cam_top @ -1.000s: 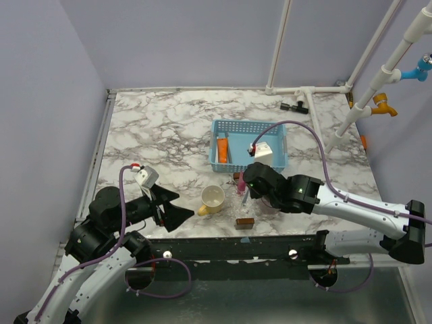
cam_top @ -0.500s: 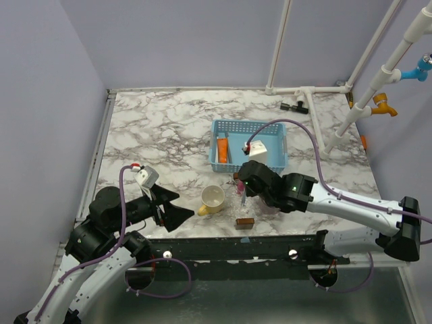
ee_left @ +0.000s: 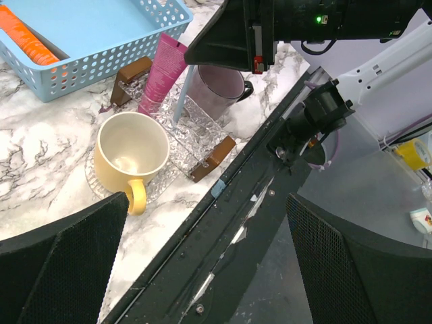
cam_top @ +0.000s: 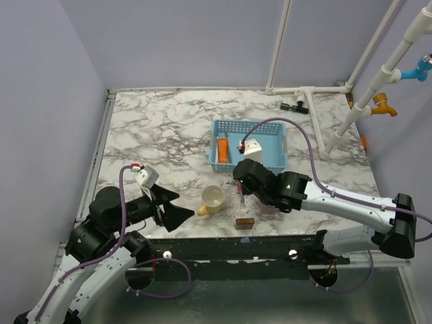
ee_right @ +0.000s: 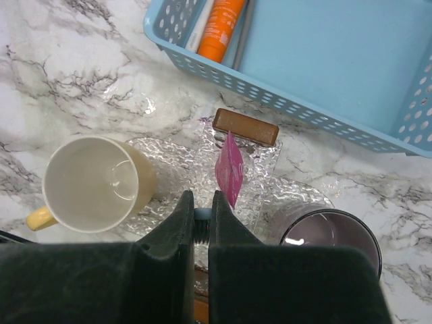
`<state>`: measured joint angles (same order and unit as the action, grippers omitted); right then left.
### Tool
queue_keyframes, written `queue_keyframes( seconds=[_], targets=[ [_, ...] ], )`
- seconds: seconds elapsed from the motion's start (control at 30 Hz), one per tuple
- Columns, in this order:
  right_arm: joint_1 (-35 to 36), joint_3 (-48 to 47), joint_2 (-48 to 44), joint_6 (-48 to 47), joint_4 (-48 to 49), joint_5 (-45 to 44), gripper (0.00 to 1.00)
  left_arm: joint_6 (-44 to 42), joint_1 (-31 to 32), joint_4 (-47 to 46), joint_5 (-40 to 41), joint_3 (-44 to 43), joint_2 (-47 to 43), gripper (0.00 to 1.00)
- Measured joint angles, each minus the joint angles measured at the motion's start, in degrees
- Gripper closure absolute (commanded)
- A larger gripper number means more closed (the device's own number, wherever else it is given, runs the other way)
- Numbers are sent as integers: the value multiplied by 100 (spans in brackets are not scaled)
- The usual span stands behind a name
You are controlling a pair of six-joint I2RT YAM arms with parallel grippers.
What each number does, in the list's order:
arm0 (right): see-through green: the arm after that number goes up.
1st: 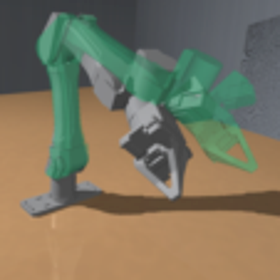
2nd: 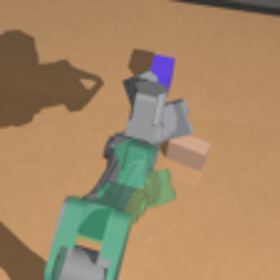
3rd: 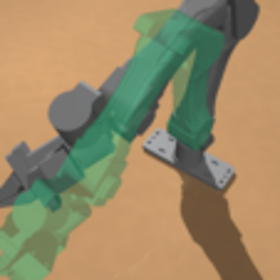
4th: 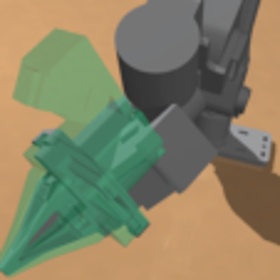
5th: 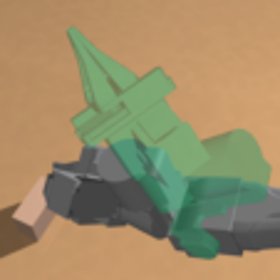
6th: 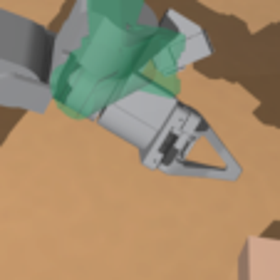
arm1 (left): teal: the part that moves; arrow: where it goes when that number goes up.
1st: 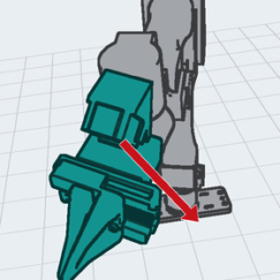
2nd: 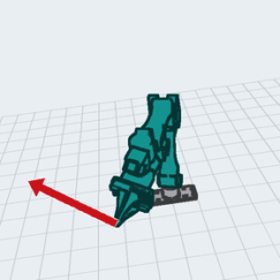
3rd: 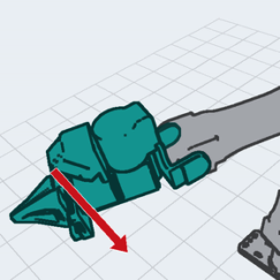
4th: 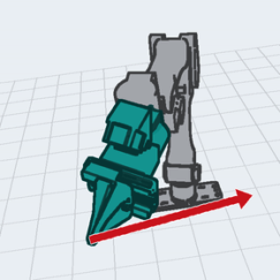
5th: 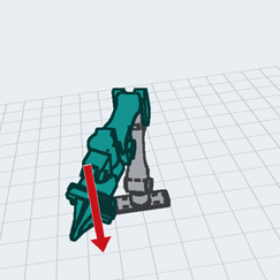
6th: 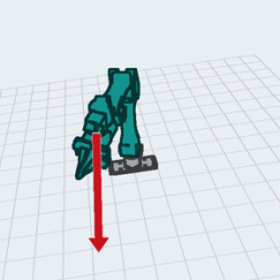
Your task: Prepare toiletry sets of a toothbrush and toothpaste on the tray
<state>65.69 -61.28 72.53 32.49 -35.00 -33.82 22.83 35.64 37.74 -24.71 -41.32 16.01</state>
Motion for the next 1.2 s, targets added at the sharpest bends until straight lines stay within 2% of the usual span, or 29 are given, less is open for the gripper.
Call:
queue_keyframes(
  seconds=[0.17,0.33,1.2],
  targets=[
    [0,-50,79,-20,24,-4,94,0,0,0,13,0,0,1],
    [0,-68,131,-26,68,-31,86,-2,0,0,13,0,0,1],
    [0,-107,247,24,83,-68,75,0,0,-11,15,0,0,1]
  ],
)
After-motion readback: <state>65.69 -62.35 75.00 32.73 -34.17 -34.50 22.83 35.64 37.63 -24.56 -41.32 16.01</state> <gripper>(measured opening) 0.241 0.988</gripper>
